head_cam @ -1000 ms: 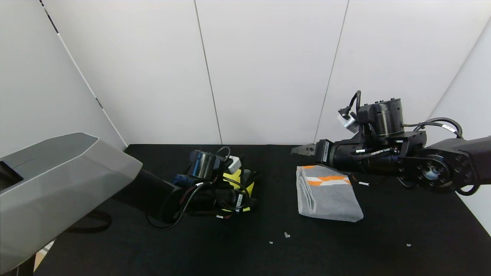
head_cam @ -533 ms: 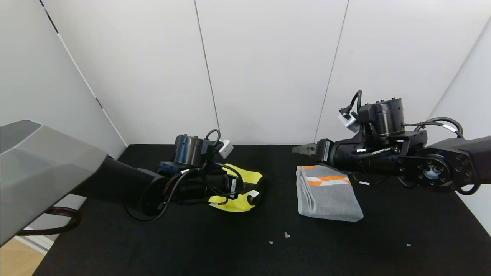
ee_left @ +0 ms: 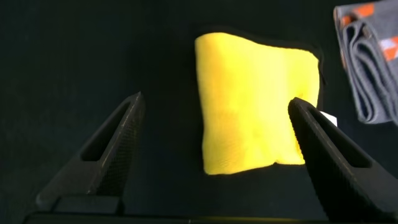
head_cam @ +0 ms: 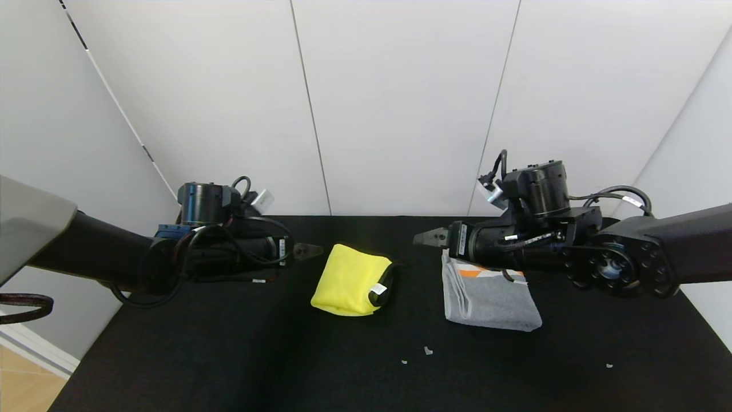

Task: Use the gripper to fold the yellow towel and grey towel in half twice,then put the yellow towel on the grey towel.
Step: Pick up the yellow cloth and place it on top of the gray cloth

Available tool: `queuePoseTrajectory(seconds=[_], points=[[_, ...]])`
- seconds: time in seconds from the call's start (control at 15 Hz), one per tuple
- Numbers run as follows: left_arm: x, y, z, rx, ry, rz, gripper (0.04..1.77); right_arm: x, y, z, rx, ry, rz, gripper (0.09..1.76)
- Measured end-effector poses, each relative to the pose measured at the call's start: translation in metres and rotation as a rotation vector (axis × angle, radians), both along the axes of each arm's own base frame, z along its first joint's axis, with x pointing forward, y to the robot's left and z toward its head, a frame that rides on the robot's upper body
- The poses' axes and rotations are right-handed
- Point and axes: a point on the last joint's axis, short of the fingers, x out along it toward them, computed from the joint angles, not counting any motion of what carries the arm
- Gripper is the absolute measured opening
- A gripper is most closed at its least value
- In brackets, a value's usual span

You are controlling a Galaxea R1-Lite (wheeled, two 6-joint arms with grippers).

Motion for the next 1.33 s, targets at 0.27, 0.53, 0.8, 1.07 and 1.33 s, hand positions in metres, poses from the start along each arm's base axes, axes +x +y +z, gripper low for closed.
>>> queuePoseTrajectory(seconds=[0.27, 0.53, 0.8, 1.07, 1.33], points=[[0.008, 0.024, -0.011, -0.050, 0.043, 0.038, 1.68, 0.009, 0.024, -0.022, -0.007, 0.020, 0.043, 1.71], [0.019, 0.027, -0.027, -0.139, 0.106, 0.012, 1.69, 0.020, 0.042, -0.040, -0.016, 0.036, 0.069, 1.71], [0.024, 0.027, -0.041, -0.189, 0.163, -0.001, 1.70, 0.027, 0.061, -0.060, -0.024, 0.050, 0.098, 1.71], [0.028, 0.025, -0.045, -0.251, 0.204, -0.012, 1.70, 0.033, 0.072, -0.075, 0.028, 0.090, 0.132, 1.71], [0.034, 0.016, -0.051, -0.279, 0.232, -0.019, 1.71, 0.039, 0.076, -0.079, 0.046, 0.105, 0.143, 1.71]])
